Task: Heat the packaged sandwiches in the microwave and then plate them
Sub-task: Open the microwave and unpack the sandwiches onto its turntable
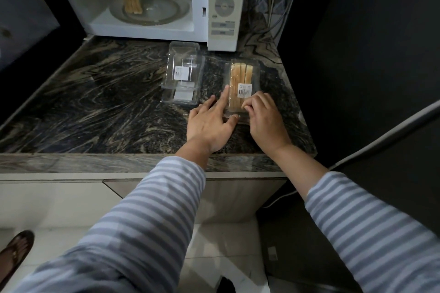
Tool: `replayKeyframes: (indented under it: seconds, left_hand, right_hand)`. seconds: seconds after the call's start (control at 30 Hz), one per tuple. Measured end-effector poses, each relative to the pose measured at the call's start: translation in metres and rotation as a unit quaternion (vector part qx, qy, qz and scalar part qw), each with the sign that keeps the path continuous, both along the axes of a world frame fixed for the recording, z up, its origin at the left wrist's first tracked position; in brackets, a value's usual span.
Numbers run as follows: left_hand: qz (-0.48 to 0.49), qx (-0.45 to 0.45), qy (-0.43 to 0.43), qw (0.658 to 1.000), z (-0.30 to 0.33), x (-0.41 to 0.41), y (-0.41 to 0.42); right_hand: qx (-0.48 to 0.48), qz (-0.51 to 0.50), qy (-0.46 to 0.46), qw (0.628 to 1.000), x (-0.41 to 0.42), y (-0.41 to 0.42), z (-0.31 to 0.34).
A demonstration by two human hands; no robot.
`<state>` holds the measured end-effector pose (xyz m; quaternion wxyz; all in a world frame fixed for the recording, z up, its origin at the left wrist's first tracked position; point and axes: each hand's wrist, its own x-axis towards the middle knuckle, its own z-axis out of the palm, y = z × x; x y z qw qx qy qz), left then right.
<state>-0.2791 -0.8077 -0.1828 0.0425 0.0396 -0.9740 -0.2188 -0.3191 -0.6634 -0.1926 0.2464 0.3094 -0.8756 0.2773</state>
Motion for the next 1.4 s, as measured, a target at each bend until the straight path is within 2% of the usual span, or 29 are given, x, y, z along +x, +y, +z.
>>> replayKeyframes:
  seconds: [0.13,0.23,0.37,0.43,0.6,0.73,0.9,1.03,1.4]
  left_hand:
    - [0.0,-0.01,0.015,1.0,-0.002,-0.001,0.0]
    - [-0.007,0.015,0.046,0.999,-0.004,0.001,-0.001]
    - [-0.031,0.035,0.079,0.996,0.004,0.0,-0.005]
    - [-0.053,0.007,0.101,0.993,0.015,-0.002,-0.008]
    - [-0.092,-0.067,0.123,0.986,0.047,-0.015,-0.014]
    - [-0.119,-0.112,0.121,0.979,0.064,-0.028,-0.018]
    - [-0.12,-0.131,0.109,0.978,0.07,-0.035,-0.023]
    - [-0.139,-0.122,0.103,0.977,0.074,-0.04,-0.028]
    - [-0.159,-0.01,0.081,0.984,0.088,-0.063,-0.037]
  right_hand:
    - [0.001,-0.004,0.017,1.0,0.002,-0.001,0.002]
    - [-0.039,-0.029,0.037,0.998,0.003,0.004,0.003]
    - [-0.125,-0.127,-0.044,0.983,0.009,0.011,0.003]
    - [-0.083,-0.165,-0.101,0.978,0.01,0.014,0.002]
    - [0.066,-0.171,-0.198,0.963,-0.001,-0.005,0.012]
    - [0.062,-0.185,-0.235,0.952,-0.02,-0.036,0.026]
    - [0.04,-0.203,-0.203,0.957,-0.028,-0.055,0.04]
    - [0.01,-0.203,-0.194,0.96,-0.033,-0.06,0.036]
    - [-0.011,-0.258,-0.24,0.936,-0.029,-0.058,0.061]
